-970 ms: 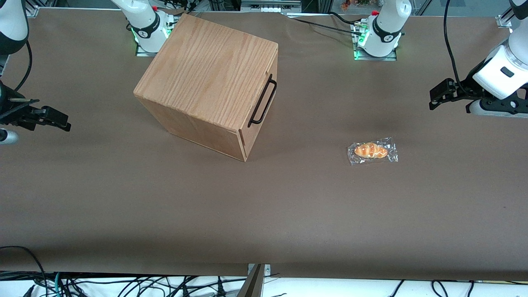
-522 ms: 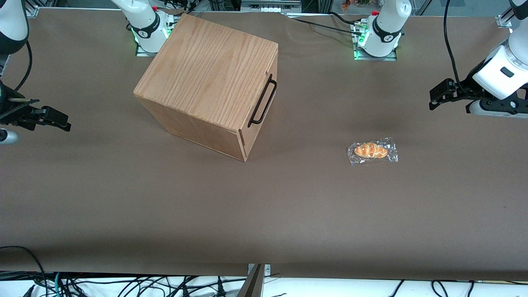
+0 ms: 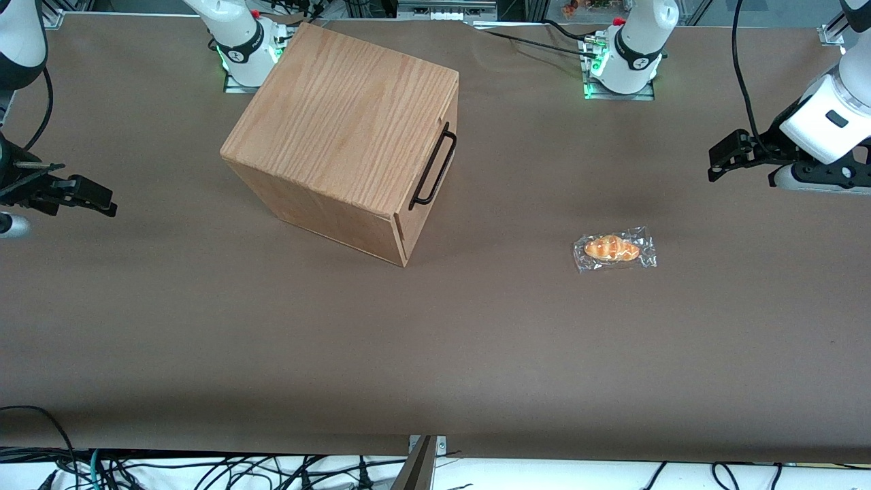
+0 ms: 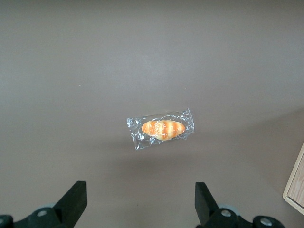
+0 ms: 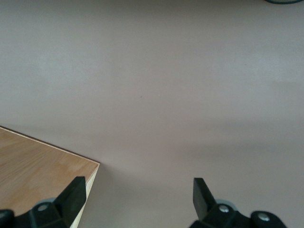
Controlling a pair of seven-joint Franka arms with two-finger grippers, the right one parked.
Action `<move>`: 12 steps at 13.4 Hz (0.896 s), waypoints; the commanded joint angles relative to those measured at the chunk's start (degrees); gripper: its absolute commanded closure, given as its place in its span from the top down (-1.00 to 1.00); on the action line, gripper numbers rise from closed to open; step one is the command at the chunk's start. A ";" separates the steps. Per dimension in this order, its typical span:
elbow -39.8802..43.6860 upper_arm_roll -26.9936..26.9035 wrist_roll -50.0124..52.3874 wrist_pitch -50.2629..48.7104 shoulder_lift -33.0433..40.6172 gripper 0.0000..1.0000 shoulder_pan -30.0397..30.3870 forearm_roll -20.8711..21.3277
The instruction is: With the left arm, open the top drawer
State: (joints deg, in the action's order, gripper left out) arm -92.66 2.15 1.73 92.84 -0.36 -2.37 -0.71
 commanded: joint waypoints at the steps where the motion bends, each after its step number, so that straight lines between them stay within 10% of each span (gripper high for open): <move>1: 1.35 -0.13 -0.76 -1.52 -0.69 1.00 -0.53 0.80; 12: 1.44 13.57 4.34 2.32 -9.21 1.00 -8.96 -12.02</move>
State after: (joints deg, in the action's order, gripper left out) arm -92.73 14.28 5.96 92.89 -7.16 -10.49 -9.80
